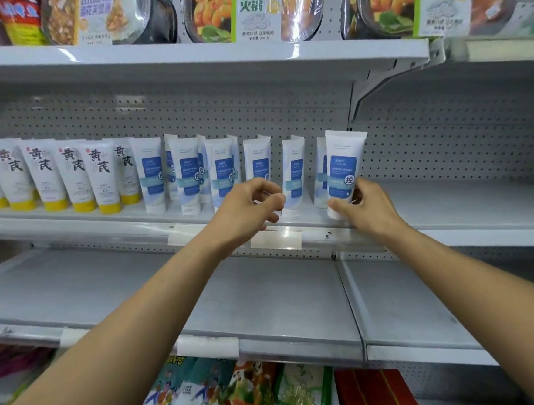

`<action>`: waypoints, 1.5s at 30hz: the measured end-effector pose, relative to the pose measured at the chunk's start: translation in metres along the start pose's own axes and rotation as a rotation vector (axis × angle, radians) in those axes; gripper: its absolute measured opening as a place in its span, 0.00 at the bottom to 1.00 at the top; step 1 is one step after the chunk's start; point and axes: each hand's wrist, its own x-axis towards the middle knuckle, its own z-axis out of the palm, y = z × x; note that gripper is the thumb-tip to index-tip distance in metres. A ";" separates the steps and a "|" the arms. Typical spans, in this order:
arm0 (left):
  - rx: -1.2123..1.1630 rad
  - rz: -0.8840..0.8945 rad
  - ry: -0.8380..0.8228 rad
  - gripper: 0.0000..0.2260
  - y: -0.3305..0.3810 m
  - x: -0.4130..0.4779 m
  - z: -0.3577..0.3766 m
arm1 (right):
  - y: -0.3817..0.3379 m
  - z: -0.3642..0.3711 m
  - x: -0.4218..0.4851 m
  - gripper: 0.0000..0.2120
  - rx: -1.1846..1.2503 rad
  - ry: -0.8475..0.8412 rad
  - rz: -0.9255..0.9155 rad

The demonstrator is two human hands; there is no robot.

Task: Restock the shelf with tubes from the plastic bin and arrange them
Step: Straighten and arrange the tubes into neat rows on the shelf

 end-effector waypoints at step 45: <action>0.943 0.346 -0.767 0.13 0.037 0.278 0.002 | -0.005 -0.028 0.208 0.04 -0.251 -0.632 -0.124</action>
